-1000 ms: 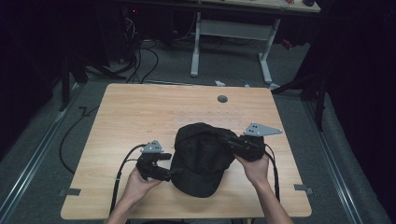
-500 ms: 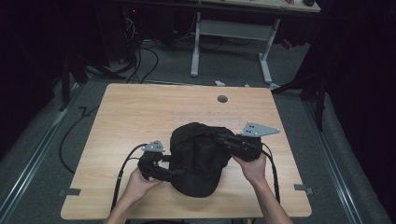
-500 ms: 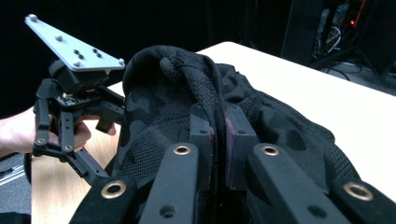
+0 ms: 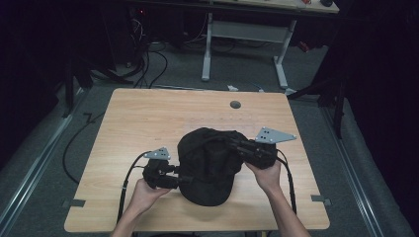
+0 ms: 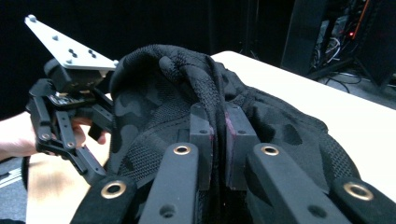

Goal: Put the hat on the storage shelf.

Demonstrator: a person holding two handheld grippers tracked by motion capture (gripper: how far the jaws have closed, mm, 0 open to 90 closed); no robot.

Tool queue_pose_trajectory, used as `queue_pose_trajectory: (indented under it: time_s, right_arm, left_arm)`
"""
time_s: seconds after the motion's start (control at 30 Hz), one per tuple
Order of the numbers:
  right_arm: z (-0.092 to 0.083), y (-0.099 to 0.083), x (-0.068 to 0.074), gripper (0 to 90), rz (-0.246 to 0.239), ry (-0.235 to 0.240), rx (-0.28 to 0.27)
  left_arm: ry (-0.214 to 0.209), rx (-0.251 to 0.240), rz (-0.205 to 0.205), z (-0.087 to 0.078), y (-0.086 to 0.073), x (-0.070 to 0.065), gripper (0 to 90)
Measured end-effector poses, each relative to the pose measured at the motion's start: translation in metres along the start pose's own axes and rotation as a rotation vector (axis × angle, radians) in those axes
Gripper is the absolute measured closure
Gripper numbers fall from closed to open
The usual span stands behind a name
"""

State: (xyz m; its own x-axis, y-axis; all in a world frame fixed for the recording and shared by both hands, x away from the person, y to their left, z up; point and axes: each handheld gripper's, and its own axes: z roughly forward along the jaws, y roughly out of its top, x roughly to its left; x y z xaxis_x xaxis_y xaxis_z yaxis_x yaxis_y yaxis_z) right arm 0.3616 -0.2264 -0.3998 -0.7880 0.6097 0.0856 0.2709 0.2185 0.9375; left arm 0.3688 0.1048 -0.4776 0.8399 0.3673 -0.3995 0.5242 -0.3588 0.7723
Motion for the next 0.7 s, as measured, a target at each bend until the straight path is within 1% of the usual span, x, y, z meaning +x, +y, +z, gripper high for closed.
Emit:
queue_pose_trajectory:
  time_s: [0.07, 0.13, 0.23, 0.27, 0.33, 0.37, 0.47, 0.5, 0.53, 0.63, 0.67, 0.7]
  right_arm:
    - [0.000, 0.000, 0.000, 84.1, -0.005, -0.004, 0.001]
    - [0.001, 0.000, 0.001, 83.9, -0.021, -0.018, 0.008]
    - [0.001, 0.000, 0.001, 83.8, -0.024, -0.022, 0.011]
    - [0.001, 0.000, 0.000, 83.7, -0.028, -0.025, 0.010]
    - [0.001, 0.000, 0.000, 83.3, -0.034, -0.035, 0.015]
    - [0.001, 0.000, 0.000, 83.1, -0.035, -0.035, 0.014]
    - [0.001, 0.000, -0.001, 82.3, -0.035, -0.038, 0.011]
    - [0.002, 0.000, 0.000, 81.7, -0.033, -0.037, 0.009]
    - [0.002, 0.000, 0.000, 81.2, -0.033, -0.038, 0.008]
    - [0.001, 0.002, 0.000, 80.4, -0.039, -0.041, 0.008]
    - [0.001, 0.002, 0.000, 80.4, -0.039, -0.041, 0.008]
    - [0.001, 0.003, 0.000, 80.2, -0.037, -0.037, 0.002]
  left_arm:
    - [0.000, -0.002, 0.000, -0.001, 0.000, 0.000, 49.4]
    - [-0.005, 0.000, 0.002, -0.002, 0.000, 0.000, 54.6]
    - [-0.015, -0.005, 0.000, -0.004, 0.000, 0.000, 59.9]
    - [-0.022, -0.008, -0.003, -0.005, 0.000, 0.000, 59.9]
    - [-0.044, -0.019, -0.013, -0.009, 0.000, 0.001, 65.3]
    - [-0.044, -0.019, -0.013, -0.009, 0.000, 0.001, 66.8]
    - [-0.065, -0.033, -0.015, -0.014, 0.002, 0.000, 71.4]
    - [-0.065, -0.033, -0.015, -0.014, 0.002, 0.000, 73.4]
    - [-0.072, -0.040, -0.011, -0.018, 0.004, -0.001, 75.2]
    - [-0.100, -0.057, -0.021, -0.023, 0.006, -0.002, 78.7]
    - [-0.100, -0.057, -0.021, -0.023, 0.006, -0.002, 79.8]
    - [-0.113, -0.064, -0.022, -0.026, 0.007, -0.003, 79.8]
